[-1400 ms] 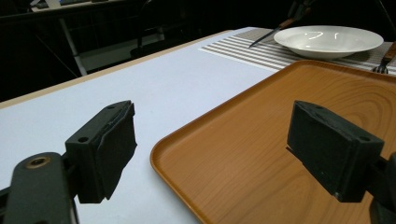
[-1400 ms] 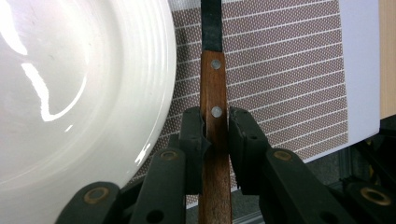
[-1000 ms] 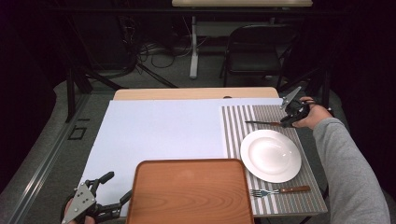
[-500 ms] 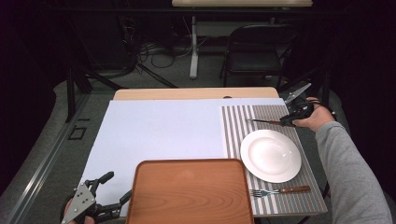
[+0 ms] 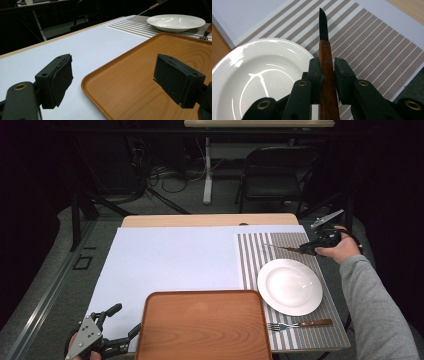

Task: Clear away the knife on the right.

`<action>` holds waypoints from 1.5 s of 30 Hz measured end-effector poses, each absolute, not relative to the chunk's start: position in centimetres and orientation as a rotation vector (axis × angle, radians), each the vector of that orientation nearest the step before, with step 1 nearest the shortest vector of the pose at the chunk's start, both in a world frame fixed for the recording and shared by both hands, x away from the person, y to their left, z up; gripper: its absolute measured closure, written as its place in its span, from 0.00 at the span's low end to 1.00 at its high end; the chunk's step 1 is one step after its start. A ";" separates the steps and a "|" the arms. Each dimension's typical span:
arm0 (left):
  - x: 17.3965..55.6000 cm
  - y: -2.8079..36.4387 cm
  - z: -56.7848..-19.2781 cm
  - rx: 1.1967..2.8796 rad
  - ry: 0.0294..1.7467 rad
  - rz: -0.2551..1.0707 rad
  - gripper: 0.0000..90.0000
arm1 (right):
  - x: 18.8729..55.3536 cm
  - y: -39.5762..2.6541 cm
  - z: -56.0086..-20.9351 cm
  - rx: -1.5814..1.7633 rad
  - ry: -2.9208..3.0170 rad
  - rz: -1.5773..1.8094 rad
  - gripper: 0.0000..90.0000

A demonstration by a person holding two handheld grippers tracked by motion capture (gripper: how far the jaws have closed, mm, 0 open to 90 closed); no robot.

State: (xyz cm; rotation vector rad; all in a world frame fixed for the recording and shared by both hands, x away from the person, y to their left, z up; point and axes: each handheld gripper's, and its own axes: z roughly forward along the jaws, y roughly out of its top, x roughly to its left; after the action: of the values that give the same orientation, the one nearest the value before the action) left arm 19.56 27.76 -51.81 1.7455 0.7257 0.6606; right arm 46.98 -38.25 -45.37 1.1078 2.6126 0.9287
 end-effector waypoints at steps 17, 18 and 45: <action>20.4 28.0 -51.9 1.739 0.689 0.611 0.17 | 43.8 -38.5 -45.2 1.354 2.448 1.168 0.85; 20.5 27.9 -51.9 1.742 0.684 0.608 0.17 | 43.5 -38.6 -45.3 1.377 2.429 1.191 0.85; 22.2 27.6 -51.6 1.745 0.605 0.571 0.17 | 33.0 -35.6 -44.0 1.315 2.293 1.208 0.85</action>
State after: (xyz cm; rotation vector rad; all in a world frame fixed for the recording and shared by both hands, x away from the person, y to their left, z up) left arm 22.15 27.57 -51.64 1.7452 0.6050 0.5713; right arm 33.04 -35.58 -43.98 1.3146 2.2926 1.2085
